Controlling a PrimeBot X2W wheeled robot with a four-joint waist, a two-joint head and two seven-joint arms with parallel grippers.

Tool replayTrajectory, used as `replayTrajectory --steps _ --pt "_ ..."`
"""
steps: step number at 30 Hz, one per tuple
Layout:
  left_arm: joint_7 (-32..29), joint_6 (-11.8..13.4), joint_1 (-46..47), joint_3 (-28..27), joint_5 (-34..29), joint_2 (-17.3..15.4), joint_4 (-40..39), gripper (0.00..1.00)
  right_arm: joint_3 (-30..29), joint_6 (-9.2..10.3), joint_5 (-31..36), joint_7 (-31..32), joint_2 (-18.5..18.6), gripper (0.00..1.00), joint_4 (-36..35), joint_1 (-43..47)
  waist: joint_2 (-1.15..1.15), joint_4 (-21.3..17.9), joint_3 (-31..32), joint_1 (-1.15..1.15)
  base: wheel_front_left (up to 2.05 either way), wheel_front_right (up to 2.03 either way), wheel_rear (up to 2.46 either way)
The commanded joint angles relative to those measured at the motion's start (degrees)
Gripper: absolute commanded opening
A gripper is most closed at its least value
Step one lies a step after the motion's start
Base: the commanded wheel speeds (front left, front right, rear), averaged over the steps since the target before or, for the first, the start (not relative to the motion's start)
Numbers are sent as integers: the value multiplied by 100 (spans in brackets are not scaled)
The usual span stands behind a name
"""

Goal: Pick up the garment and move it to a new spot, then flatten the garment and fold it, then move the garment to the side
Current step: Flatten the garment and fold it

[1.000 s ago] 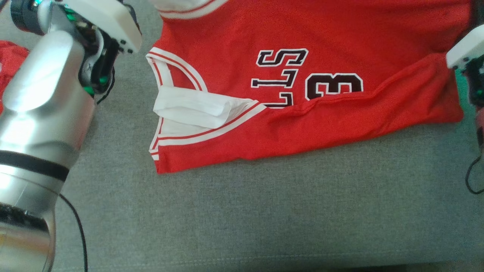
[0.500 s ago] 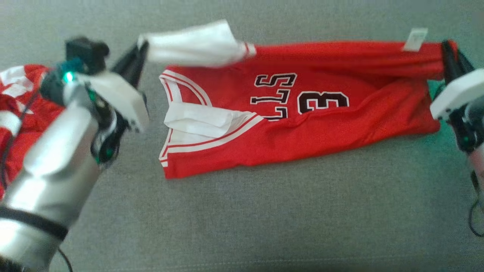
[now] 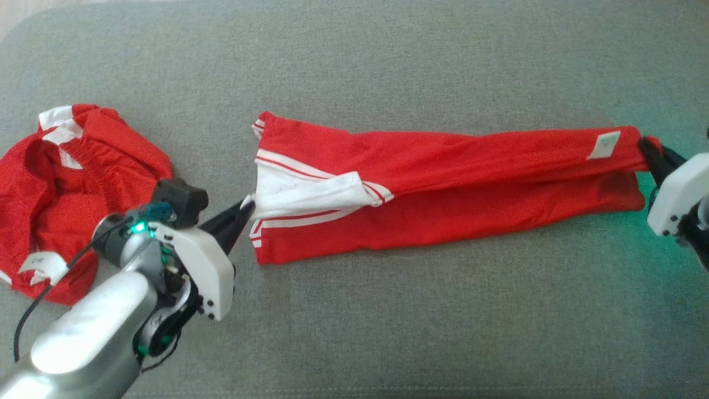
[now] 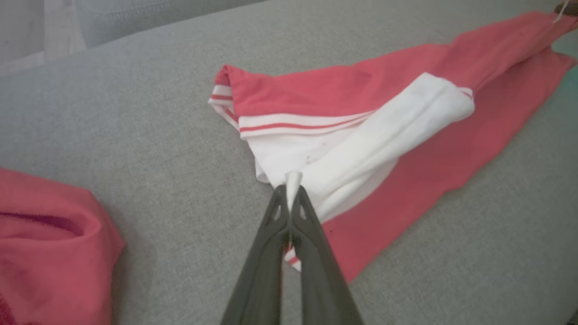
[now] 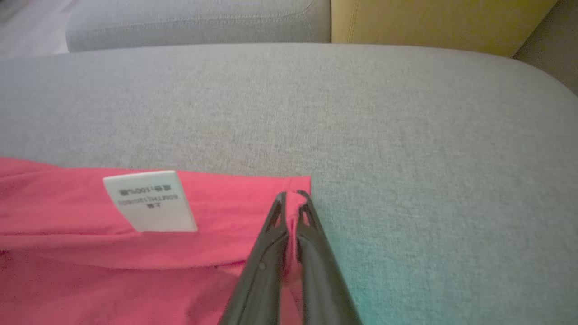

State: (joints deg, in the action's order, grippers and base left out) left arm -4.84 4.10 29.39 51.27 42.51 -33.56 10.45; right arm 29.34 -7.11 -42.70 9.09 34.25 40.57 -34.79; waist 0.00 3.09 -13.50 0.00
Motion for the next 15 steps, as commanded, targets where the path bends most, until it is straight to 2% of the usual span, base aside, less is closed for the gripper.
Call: replayTrajectory --steps 1,10,11,12,13,15 --pt "-19 52 189 -266 1 -280 -182 0 44 -37 -59 47 251 0 -148 81 0 -5 4 0 0 0 0" --pt "-301 168 -108 -75 85 -320 -343 0 249 -37 -95 673 420 0 -312 328 0 -76 37 0 0 0 0" --pt "-335 161 -120 -39 75 -319 -322 20 246 -37 -73 708 410 90 -285 349 0 -85 38 0 0 0 0" --pt "-357 156 -125 -6 56 -320 -305 49 235 -37 -58 740 393 100 -258 365 0 -92 44 0 0 0 0" --pt "-357 156 -132 16 40 -316 -288 100 216 -37 -43 739 372 100 -251 372 0 -101 51 0 0 0 0" --pt "-192 241 -127 -74 43 -269 -263 100 73 -37 26 564 338 100 -240 333 0 -117 67 0 0 0 0"
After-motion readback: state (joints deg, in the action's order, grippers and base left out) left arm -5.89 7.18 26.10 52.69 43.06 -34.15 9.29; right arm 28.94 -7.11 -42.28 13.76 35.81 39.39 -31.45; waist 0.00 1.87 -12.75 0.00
